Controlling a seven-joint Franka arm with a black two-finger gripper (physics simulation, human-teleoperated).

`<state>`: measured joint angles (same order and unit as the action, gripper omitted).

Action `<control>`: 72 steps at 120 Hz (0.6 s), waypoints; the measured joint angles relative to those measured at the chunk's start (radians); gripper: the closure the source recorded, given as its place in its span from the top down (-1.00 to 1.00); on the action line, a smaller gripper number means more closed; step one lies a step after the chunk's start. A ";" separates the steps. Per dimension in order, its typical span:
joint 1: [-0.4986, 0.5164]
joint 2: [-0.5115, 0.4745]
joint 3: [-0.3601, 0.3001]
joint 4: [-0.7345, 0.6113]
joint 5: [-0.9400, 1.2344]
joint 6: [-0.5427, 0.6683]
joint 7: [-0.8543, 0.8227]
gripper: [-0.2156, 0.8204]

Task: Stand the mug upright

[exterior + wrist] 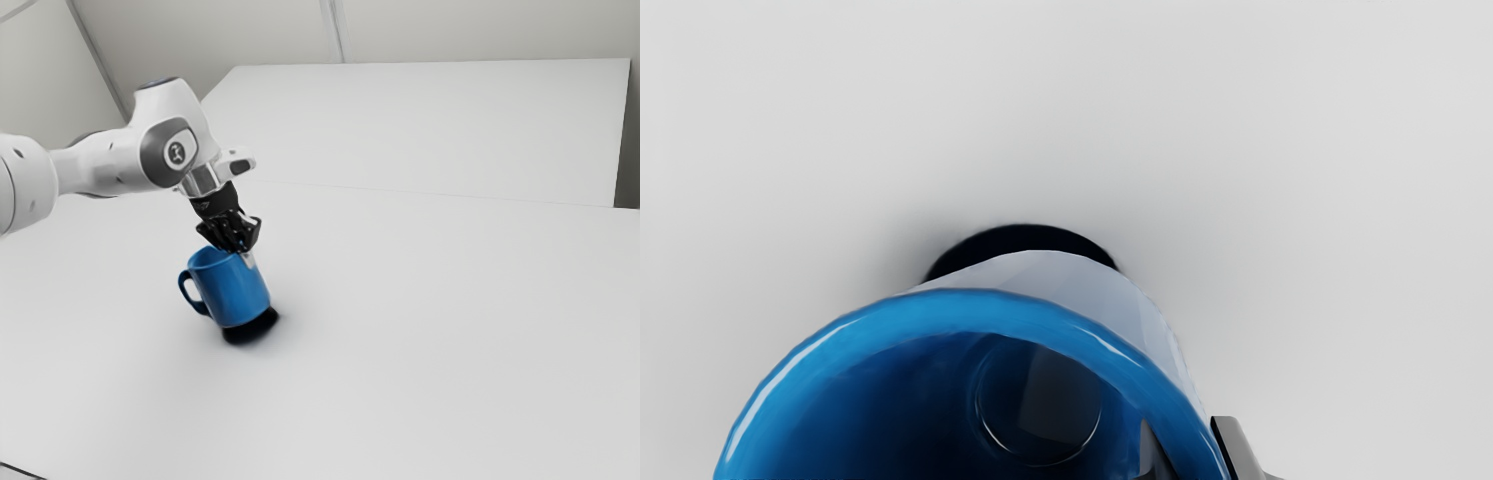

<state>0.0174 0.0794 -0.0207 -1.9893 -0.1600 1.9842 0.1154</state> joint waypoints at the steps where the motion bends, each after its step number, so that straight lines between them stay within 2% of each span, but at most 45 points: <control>1: -0.001 0.000 0.000 -0.001 0.004 0.004 0.000 -0.89; 35: -0.008 0.009 -0.015 -0.030 0.072 0.099 -0.010 -0.89; 72: -0.009 0.040 -0.020 -0.031 0.078 0.141 -0.019 -0.88</control>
<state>0.0081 0.1190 -0.0403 -2.0207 -0.0816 2.1247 0.0960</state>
